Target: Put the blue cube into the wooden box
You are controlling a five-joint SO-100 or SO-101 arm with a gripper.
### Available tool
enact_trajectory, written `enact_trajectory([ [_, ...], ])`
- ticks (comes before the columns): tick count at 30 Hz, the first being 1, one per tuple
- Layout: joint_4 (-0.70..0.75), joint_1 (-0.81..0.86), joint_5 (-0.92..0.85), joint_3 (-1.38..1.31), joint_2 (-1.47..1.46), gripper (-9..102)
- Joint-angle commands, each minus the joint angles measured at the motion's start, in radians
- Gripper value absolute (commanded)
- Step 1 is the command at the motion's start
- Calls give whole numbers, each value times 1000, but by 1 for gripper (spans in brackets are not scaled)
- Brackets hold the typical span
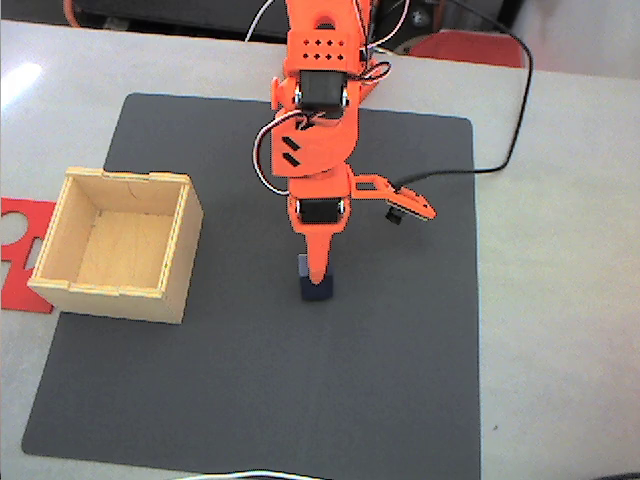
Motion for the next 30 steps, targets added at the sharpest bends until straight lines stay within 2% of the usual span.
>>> enact_trajectory([
  [1,11,5,9,-11,2,0],
  [12,35,-2,14,-20,2,0],
  [15,170,15,29,-126,25,0],
  [21,456,124,20,-505,25,0],
  [26,571,202,-41,-699,38,0],
  [30,591,308,-98,-726,103,0],
])
